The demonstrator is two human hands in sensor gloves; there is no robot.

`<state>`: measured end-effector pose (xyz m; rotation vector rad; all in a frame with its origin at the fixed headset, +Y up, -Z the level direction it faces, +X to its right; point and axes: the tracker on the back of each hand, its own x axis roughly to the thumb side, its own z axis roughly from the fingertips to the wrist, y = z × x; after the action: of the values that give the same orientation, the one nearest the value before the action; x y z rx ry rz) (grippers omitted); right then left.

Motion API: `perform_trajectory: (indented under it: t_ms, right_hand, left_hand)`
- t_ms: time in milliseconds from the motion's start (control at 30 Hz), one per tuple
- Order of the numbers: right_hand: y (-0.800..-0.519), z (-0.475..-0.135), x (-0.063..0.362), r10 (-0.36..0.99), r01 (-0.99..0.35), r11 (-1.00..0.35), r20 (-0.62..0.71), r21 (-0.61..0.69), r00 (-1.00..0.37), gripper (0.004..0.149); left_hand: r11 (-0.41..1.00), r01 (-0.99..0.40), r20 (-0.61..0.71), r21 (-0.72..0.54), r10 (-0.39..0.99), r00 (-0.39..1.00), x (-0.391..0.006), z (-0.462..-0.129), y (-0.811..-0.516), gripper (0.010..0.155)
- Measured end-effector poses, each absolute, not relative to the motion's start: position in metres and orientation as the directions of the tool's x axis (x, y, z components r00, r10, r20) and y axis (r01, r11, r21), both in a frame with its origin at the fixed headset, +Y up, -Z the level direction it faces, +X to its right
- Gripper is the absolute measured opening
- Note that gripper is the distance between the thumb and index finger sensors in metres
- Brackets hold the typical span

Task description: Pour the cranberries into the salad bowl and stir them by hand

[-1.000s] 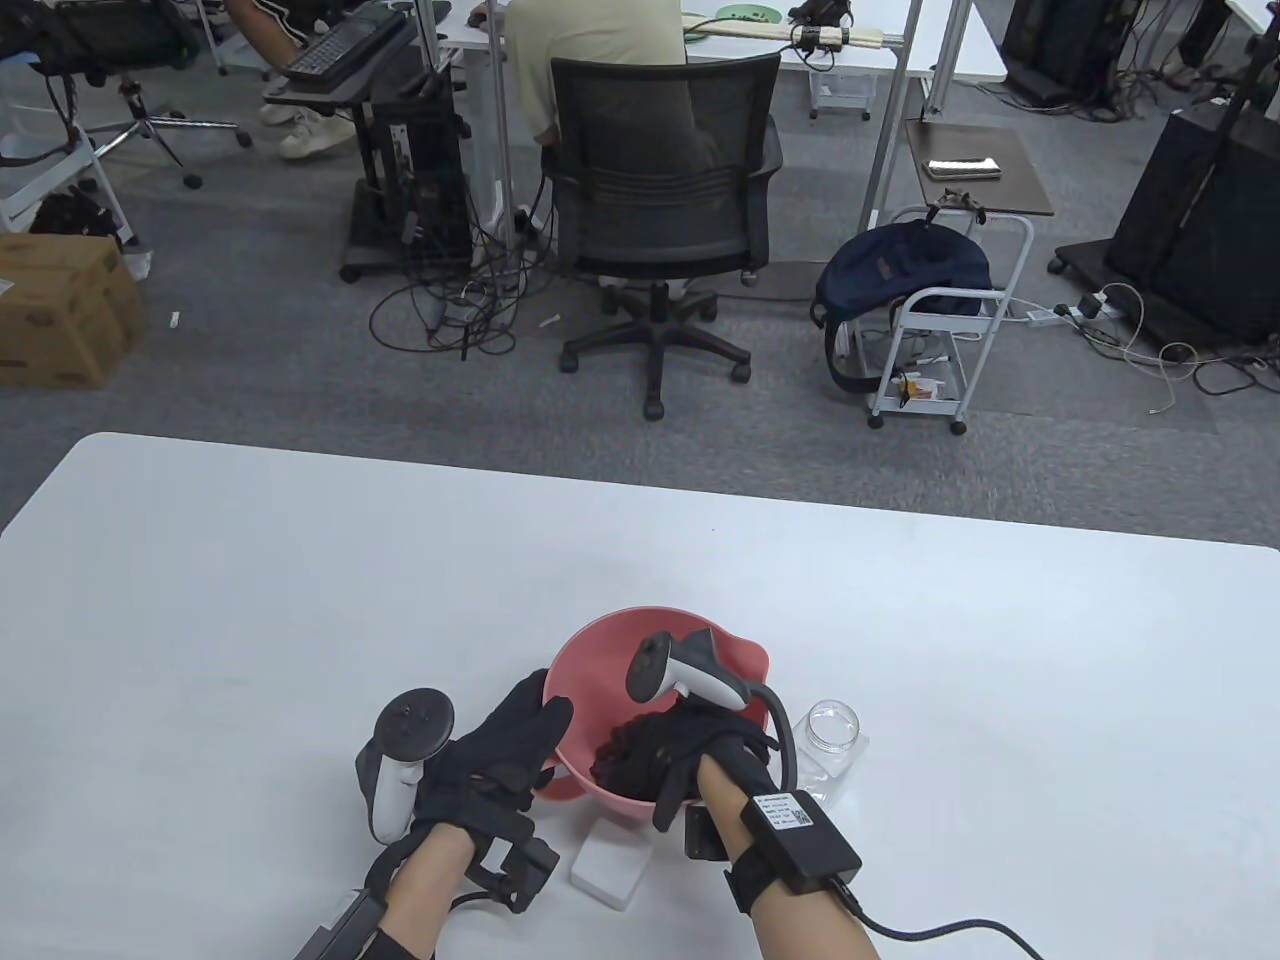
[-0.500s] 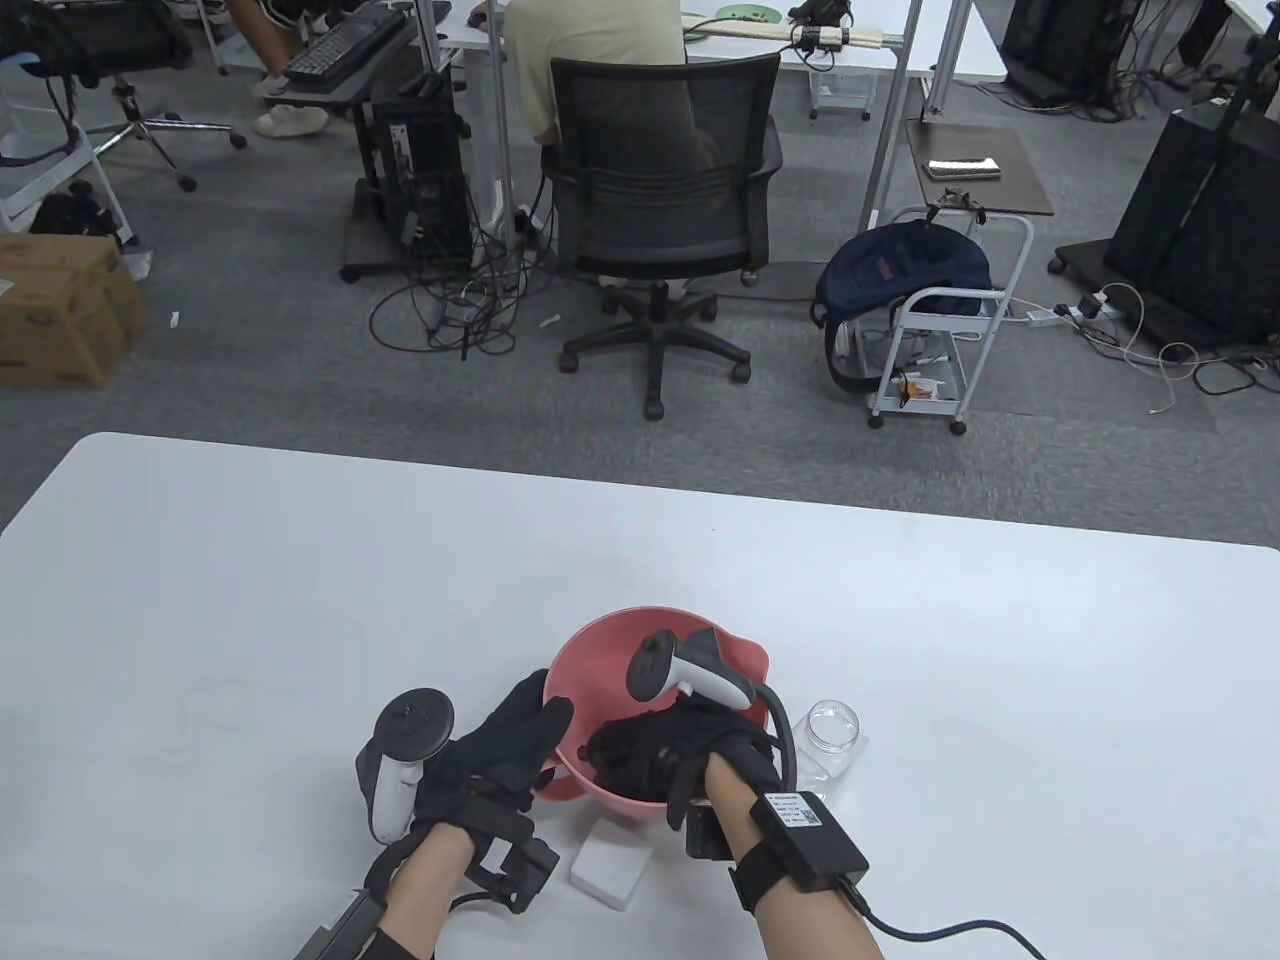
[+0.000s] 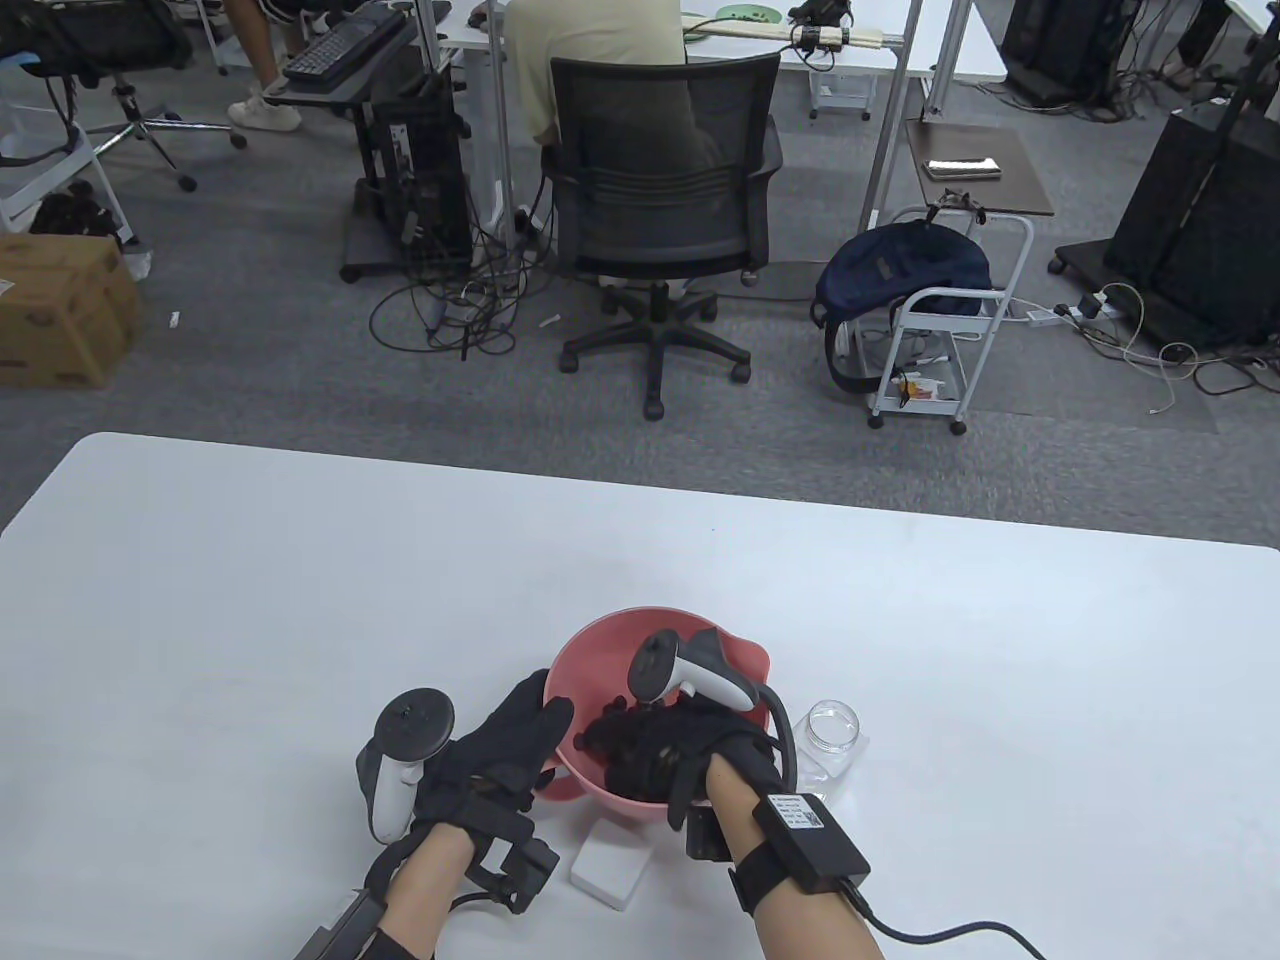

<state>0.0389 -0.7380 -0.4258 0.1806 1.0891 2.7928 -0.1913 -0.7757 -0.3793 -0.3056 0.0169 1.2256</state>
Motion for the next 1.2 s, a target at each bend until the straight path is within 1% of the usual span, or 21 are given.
perform_trajectory:
  t_ms: [267,500,667,933,1200]
  right_hand:
    - [-0.7386,-0.4246,0.0395,0.145,-0.068,-0.724,0.055,0.687,-0.988,0.07]
    - [-0.7384,-0.4245,0.0399,0.144,-0.08,-0.718,0.036,0.691,-0.989,0.083]
    - [-0.7384,-0.4248,0.0399,0.144,-0.086,-0.715,0.026,0.694,-0.989,0.089]
    - [-0.7378,-0.4259,0.0399,0.157,-0.105,-0.714,0.013,0.692,-0.987,0.091]
    - [-0.7376,-0.4272,0.0425,0.122,-0.099,-0.73,-0.014,0.677,-0.992,0.084]
  left_hand:
    - [0.305,-0.926,-0.174,-0.222,0.922,0.345,-0.1912,-0.3795,-0.7758,0.078]
    - [0.301,-0.928,-0.179,-0.221,0.923,0.342,-0.1913,-0.3793,-0.776,0.078]
    - [0.299,-0.929,-0.182,-0.22,0.923,0.34,-0.1913,-0.3792,-0.776,0.078]
    - [0.292,-0.931,-0.188,-0.219,0.924,0.334,-0.1916,-0.3793,-0.7761,0.078]
    - [0.29,-0.932,-0.189,-0.218,0.924,0.332,-0.1919,-0.3794,-0.7761,0.078]
